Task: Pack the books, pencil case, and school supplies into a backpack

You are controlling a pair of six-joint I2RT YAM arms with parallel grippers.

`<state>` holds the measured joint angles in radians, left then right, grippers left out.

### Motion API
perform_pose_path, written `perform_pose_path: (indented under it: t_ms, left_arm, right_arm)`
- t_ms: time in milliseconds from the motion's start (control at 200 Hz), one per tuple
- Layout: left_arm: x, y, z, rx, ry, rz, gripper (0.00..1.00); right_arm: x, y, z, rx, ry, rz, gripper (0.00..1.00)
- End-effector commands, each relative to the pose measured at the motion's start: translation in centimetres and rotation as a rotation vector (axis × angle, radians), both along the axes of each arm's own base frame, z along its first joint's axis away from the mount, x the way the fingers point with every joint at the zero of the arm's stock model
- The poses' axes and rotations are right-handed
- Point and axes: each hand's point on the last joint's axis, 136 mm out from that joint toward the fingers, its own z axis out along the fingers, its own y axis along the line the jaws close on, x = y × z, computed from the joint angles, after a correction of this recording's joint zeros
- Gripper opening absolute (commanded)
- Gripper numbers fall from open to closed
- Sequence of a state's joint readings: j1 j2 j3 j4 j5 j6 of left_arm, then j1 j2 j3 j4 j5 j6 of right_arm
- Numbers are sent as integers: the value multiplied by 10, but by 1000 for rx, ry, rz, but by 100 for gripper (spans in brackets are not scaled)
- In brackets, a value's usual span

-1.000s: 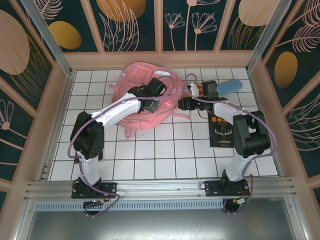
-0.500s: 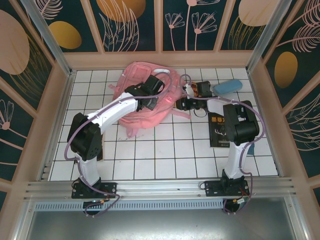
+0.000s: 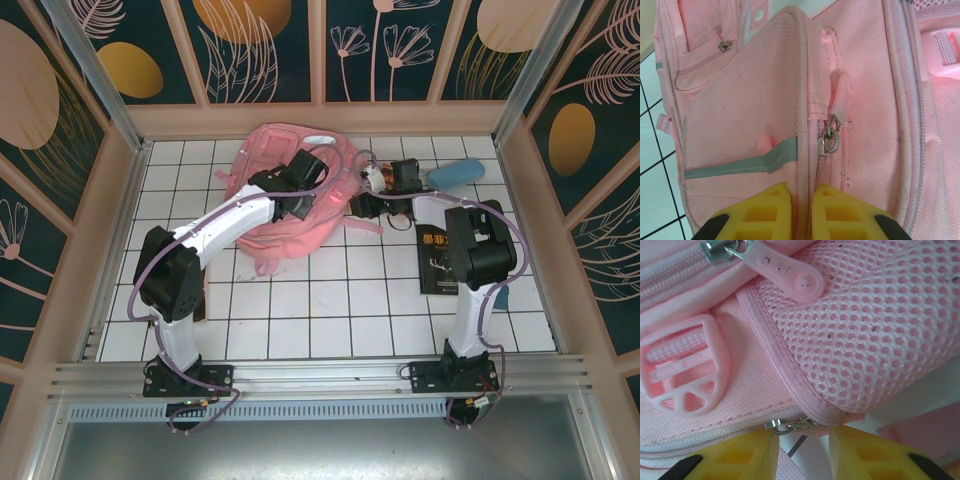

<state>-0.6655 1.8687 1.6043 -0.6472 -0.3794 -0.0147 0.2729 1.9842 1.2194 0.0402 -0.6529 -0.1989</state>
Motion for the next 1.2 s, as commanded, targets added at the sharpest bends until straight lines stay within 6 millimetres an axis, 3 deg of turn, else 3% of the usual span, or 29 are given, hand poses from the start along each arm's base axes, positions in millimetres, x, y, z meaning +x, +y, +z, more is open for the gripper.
perform_pose_path:
  t_ms: [0, 155, 235, 260, 460, 741, 936, 1196]
  left_arm:
    - [9, 14, 62, -45, -137, 31, 13]
    - [6, 23, 72, -95, -135, 26, 12]
    - [6, 25, 72, -114, -121, 13, 12]
    - [2, 27, 85, -136, -141, 8, 12]
    - [-2, 32, 88, -165, -135, -3, 12]
    - [1, 37, 93, -167, -160, 17, 12]
    - [1, 37, 99, -179, -174, 15, 12]
    - [1, 40, 103, -176, -185, 20, 12]
  right_arm:
    - [16, 8, 15, -49, -115, 35, 33]
    - [14, 13, 19, -78, -135, 65, 30]
    - [8, 17, 25, -74, -152, 101, 19]
    - [5, 19, 28, -67, -159, 124, 15]
    - [-9, 26, 56, -22, -215, 203, 6]
    - [-43, 20, 75, 36, -242, 242, 25]
    - [-51, 27, 81, 93, -219, 274, 39]
    - [-36, 35, 64, 97, -171, 277, 35]
